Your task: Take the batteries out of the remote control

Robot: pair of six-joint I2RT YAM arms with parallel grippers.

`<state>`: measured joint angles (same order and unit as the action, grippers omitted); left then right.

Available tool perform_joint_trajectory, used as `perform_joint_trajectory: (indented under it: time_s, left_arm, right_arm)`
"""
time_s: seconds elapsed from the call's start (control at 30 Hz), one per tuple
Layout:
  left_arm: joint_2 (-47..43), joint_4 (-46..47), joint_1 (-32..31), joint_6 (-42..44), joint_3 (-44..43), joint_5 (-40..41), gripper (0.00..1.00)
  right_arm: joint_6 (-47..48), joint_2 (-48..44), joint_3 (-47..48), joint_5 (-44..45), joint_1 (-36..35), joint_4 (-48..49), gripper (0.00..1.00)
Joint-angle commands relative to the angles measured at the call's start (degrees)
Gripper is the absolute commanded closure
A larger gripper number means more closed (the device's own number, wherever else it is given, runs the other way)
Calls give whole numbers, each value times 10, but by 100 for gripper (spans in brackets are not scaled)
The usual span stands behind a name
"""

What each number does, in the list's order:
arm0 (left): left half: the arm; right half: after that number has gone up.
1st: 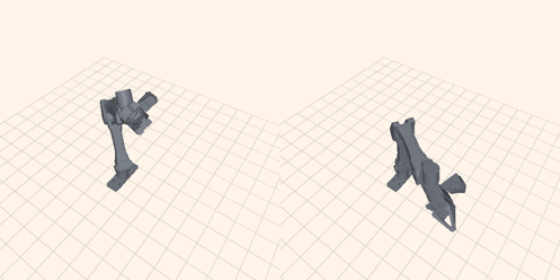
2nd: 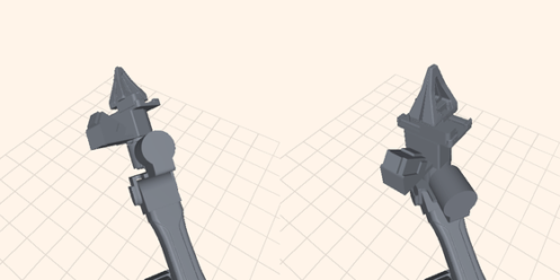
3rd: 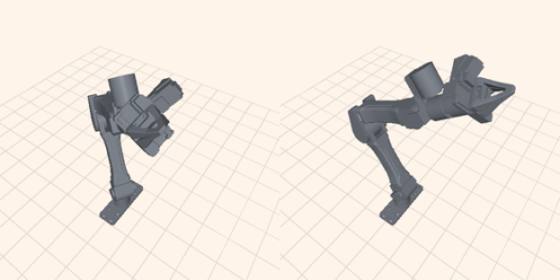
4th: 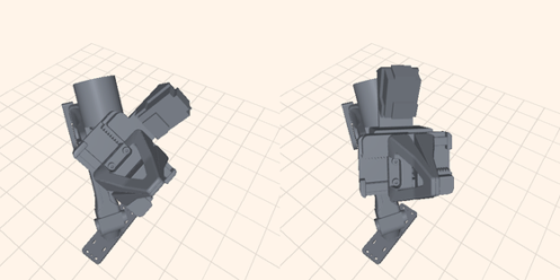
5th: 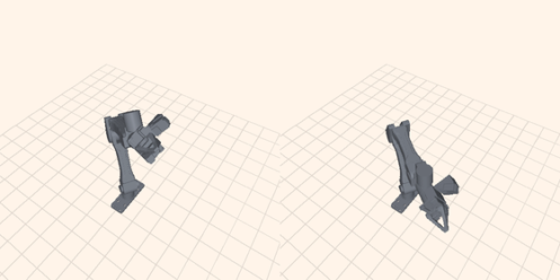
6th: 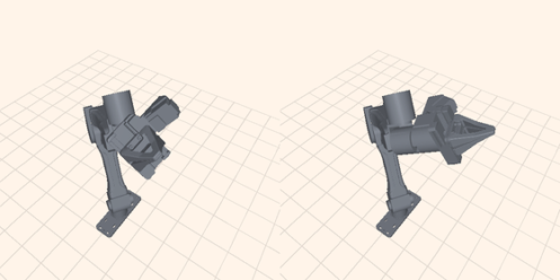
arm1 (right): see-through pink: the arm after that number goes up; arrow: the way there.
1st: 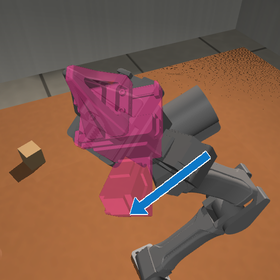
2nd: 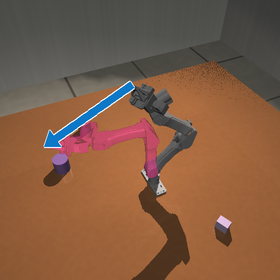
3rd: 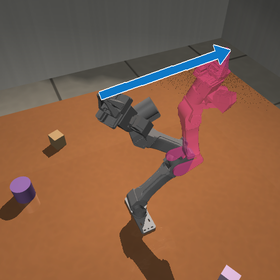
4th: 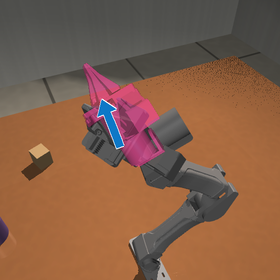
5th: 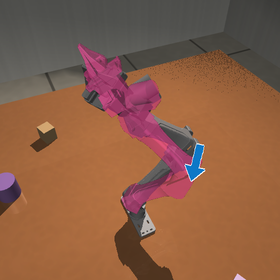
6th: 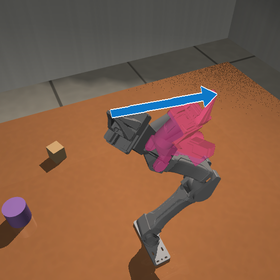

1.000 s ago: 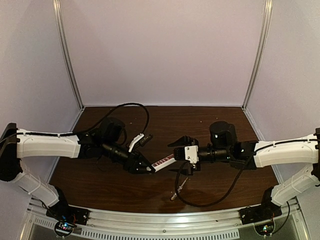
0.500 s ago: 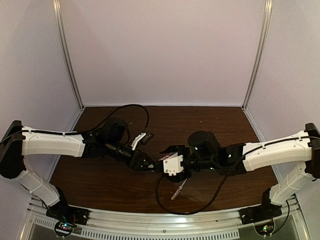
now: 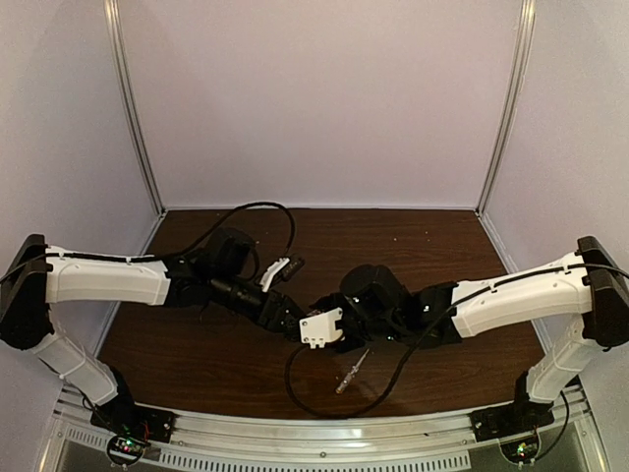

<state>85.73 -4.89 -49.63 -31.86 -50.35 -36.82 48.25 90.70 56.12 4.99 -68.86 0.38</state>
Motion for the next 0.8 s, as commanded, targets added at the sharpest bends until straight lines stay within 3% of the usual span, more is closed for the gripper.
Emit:
perform_joint_trajectory:
  time_s: [0.0, 0.17, 0.33, 0.4, 0.53, 0.7, 0.77]
  left_arm:
    - [8, -2, -3, 7, -25, 7, 100]
    - [9, -6, -4, 9, -27, 12, 100]
    - [11, -7, -4, 14, -28, 8, 100]
    - [9, -6, -3, 18, -27, 10, 87]
    - [-5, -6, -3, 21, -22, 40, 51]
    - [-38, -18, -3, 24, -16, 97, 27]
    - [-55, -21, -3, 22, -12, 124, 12]
  right_arm:
    - [-2, 13, 20, 29, -6, -28, 60]
    - [-4, 22, 25, 36, -8, -35, 75]
    - [-2, 27, 24, 47, -9, -29, 82]
    - [-2, 27, 22, 52, -10, -25, 86]
    - [-5, 12, 7, 50, -9, -7, 94]
    - [-11, -15, -16, 41, -10, 23, 96]
    - [-15, -21, -22, 40, -10, 28, 98]
